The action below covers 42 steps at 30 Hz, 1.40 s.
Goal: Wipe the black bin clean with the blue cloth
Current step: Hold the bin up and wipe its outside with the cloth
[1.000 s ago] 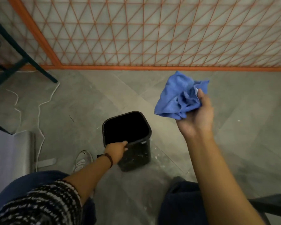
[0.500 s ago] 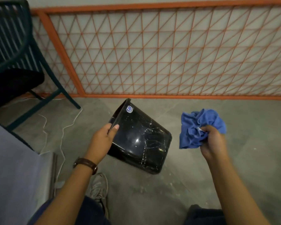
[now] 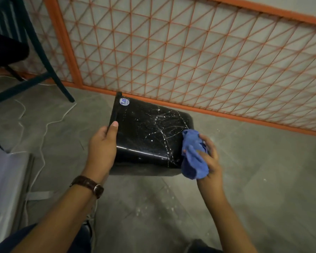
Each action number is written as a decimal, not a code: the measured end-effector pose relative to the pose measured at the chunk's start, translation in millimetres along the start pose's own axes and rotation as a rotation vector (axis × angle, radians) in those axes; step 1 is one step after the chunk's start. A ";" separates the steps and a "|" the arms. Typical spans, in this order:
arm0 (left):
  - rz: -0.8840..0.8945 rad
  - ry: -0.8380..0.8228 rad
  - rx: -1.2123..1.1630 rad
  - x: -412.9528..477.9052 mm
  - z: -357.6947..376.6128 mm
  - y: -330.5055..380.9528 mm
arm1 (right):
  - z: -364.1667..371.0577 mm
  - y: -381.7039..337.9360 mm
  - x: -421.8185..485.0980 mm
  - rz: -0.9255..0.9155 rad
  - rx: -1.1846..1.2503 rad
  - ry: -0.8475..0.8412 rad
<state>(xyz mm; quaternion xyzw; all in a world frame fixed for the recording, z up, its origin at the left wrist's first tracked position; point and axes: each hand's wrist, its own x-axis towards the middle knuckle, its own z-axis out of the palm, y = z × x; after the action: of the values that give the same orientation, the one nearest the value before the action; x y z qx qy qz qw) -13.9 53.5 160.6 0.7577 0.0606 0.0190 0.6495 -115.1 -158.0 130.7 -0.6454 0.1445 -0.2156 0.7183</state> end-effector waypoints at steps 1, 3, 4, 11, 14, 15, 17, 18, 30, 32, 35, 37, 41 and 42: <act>0.007 0.013 -0.003 0.8 0.2 2.7 | -2.1 3.6 0.6 -0.011 -0.069 -0.011; 0.020 0.024 -0.001 2.3 -0.7 5.3 | -2.3 6.3 0.8 0.006 -0.158 -0.011; 0.024 0.023 -0.002 2.5 -1.5 6.2 | -2.6 4.4 -1.8 0.029 -0.179 -0.022; 0.063 -0.039 0.014 -10.9 1.6 8.6 | 5.3 -0.4 -27.1 0.005 -0.330 0.144; 0.078 -0.057 0.020 -14.1 4.6 9.7 | -3.2 -4.4 -18.8 0.048 -0.226 0.324; 0.082 -0.060 0.018 -15.0 5.0 11.5 | -6.5 -4.8 -17.1 0.039 -0.208 0.350; 0.081 -0.048 0.008 -14.4 5.3 15.3 | -9.9 -6.0 -16.7 -0.001 -0.226 0.361; 0.075 -0.035 0.011 -12.4 4.8 15.5 | -11.4 -7.0 -17.0 -0.037 -0.247 0.345; 0.059 -0.054 0.020 2.1 -3.1 15.0 | -11.1 9.9 -13.9 -0.339 -0.629 -0.015; 0.041 -0.060 0.007 3.4 -5.9 13.2 | -11.2 13.2 -16.0 -0.304 -0.675 -0.075; 0.043 -0.043 0.013 4.7 -11.0 13.2 | -18.1 5.3 -17.0 -0.364 -0.693 -0.089; 0.038 -0.036 0.012 5.4 -12.0 13.4 | -22.3 1.6 -14.3 -0.376 -0.677 -0.024; 0.020 -0.029 -0.023 4.5 -11.0 13.0 | -13.3 8.8 -18.5 -0.356 -0.712 -0.053; 0.022 -0.023 -0.022 4.7 -11.2 12.3 | -10.1 10.7 -21.3 -0.373 -0.757 -0.108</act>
<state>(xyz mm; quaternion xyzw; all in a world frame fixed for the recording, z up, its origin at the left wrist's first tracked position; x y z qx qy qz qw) -9.6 63.2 174.3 0.7514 0.0445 0.0178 0.6581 -137.2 -155.4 117.4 -0.8890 0.0564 -0.2395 0.3861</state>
